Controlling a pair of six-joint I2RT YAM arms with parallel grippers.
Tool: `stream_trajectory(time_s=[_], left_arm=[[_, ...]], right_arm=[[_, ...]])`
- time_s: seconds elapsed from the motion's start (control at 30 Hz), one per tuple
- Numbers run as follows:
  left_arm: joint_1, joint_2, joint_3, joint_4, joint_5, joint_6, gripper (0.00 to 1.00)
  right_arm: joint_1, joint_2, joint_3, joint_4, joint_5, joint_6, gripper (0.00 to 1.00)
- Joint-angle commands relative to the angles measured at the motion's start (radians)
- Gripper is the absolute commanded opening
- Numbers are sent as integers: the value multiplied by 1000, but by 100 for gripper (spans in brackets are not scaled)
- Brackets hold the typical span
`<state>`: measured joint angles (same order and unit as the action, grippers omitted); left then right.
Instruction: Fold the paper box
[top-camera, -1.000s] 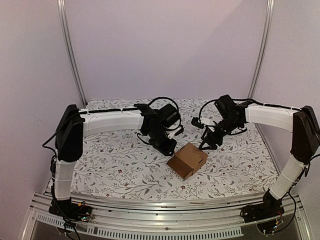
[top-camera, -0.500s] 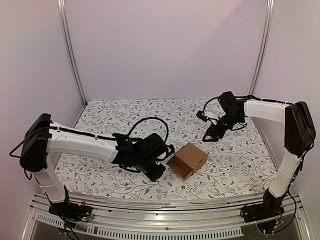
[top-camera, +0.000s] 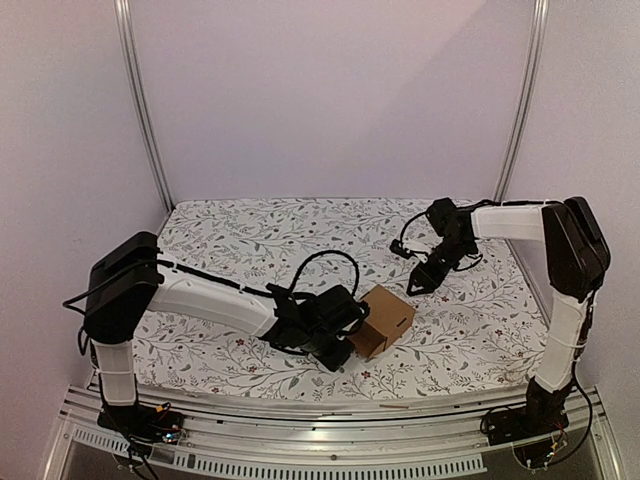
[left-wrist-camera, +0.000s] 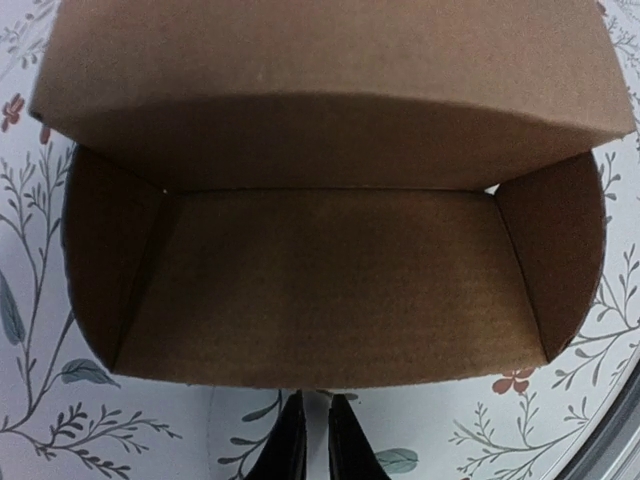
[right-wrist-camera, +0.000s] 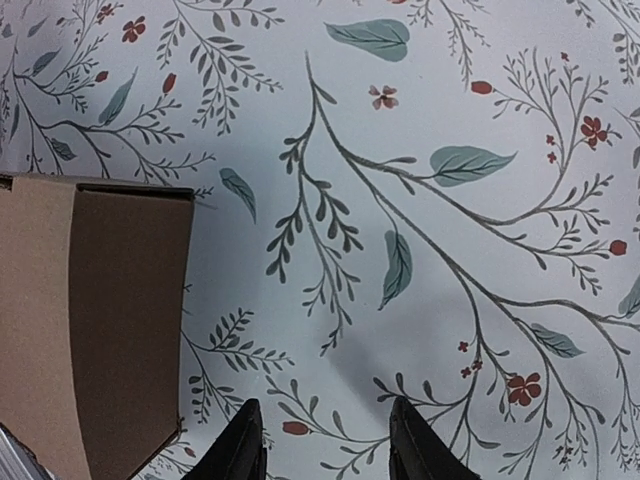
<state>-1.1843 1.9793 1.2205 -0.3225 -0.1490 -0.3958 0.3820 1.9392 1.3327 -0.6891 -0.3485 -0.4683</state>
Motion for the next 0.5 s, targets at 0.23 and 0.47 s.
stream_trajectory(time_s=[0.23, 0.47], left_arm=[[-9, 96, 185, 4, -23, 67, 8], [-6, 133, 265, 6, -35, 92, 8]], right_arm=[[139, 9, -23, -85, 6, -96, 43], [173, -9, -12, -123, -74, -68, 44]])
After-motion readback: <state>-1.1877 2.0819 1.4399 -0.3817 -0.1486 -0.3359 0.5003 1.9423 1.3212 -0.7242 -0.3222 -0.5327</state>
